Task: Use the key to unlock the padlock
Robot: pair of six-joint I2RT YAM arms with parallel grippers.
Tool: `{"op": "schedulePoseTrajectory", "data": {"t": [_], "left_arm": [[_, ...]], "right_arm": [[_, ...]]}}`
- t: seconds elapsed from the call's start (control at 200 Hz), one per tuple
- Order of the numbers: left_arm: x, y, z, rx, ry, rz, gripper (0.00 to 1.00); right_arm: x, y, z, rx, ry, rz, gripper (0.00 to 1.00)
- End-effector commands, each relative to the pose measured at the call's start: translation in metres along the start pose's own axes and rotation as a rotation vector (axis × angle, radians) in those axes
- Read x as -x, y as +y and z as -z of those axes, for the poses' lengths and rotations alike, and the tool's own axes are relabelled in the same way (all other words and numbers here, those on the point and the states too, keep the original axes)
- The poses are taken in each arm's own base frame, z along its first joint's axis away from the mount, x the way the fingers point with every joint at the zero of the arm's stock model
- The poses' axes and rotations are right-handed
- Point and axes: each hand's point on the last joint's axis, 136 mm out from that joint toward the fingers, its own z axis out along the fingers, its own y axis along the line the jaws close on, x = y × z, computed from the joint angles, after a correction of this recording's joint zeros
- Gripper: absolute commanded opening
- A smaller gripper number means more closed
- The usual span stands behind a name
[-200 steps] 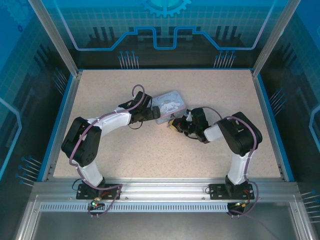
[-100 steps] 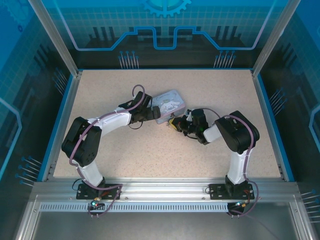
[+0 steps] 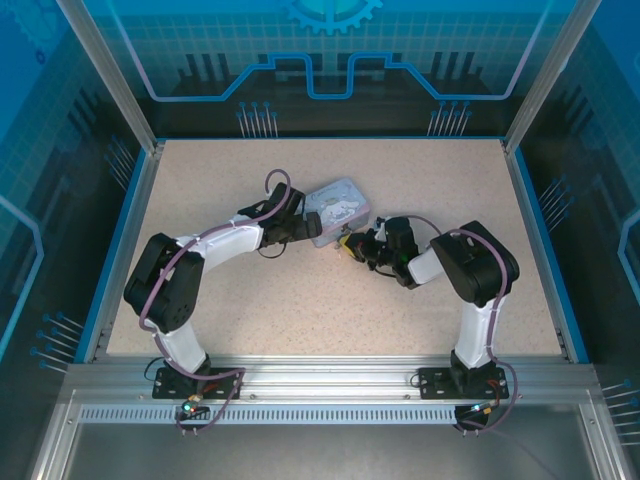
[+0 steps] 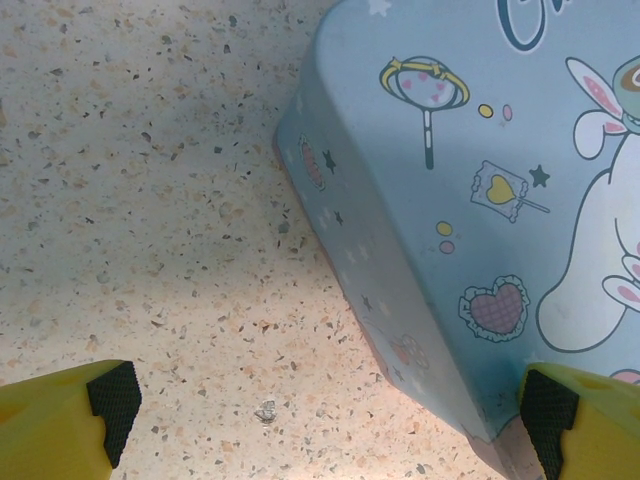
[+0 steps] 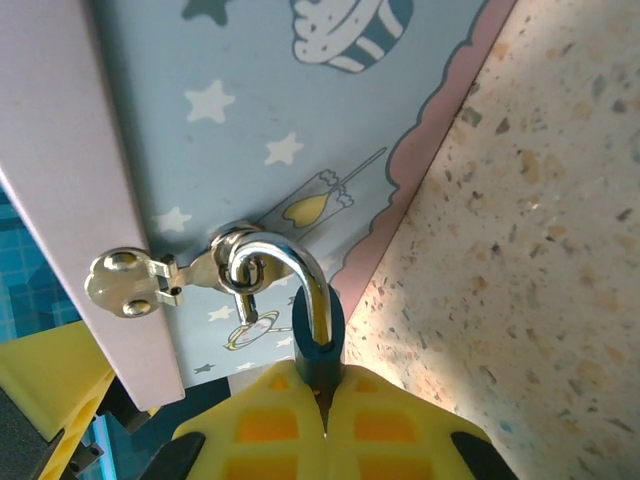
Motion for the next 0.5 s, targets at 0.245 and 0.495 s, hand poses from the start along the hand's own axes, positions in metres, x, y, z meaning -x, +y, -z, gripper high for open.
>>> {"op": "schedulePoseTrajectory", "data": {"t": [0.245,0.495], "left_arm": [[-0.026,0.017,-0.014,0.064,0.083,-0.022,0.99],[-0.028,0.018,-0.014,0.067,0.089,-0.021,0.99]], "right_arm": [[0.017,0.002,-0.006,0.047,-0.042,-0.029,0.0],[0.024,0.007,-0.004,0.073,-0.074,-0.041,0.0]]}}
